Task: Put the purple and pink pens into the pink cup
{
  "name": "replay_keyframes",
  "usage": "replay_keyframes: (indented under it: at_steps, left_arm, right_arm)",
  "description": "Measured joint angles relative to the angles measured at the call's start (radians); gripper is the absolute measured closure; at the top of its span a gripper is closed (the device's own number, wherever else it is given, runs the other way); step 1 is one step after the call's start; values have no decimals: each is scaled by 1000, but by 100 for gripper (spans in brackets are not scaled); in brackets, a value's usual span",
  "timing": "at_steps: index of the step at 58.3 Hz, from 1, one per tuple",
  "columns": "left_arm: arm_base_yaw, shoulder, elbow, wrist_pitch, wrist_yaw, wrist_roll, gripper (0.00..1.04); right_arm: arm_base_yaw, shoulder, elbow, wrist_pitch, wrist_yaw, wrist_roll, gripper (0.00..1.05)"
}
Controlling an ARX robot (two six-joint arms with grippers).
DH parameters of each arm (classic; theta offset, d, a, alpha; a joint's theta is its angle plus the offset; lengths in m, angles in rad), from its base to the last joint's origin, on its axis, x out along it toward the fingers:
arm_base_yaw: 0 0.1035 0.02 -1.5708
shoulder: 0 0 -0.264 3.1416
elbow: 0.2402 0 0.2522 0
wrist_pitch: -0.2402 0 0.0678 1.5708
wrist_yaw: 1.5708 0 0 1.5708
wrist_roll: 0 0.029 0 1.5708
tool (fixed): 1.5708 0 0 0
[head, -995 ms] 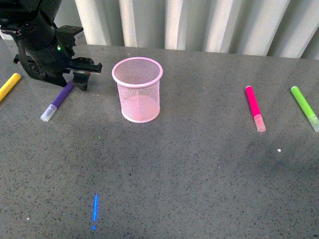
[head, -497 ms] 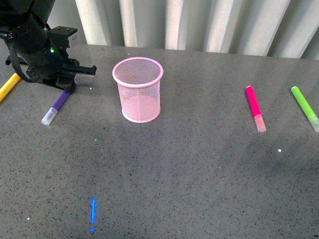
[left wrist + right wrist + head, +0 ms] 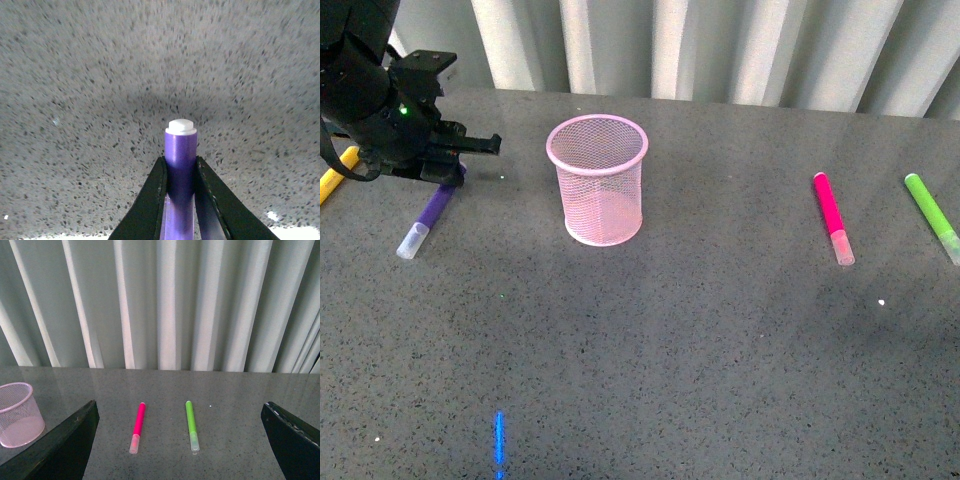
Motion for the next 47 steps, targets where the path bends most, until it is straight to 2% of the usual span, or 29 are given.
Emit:
replay_keyframes:
  at_steps: [17, 26, 39, 47]
  left_arm:
    - [-6, -133, -139, 252, 46, -55, 93]
    - [-10, -198, -225, 412, -26, -99, 93]
    - [-24, -311, -332, 637, -47, -225, 93]
    - [-94, -429, -453, 869, -59, -361, 93]
  right_arm:
    - [0, 0, 0, 0, 0, 0, 7]
    - [0, 0, 0, 0, 0, 0, 7]
    - [0, 0, 0, 0, 0, 0, 7]
    - [0, 0, 0, 0, 0, 0, 7]
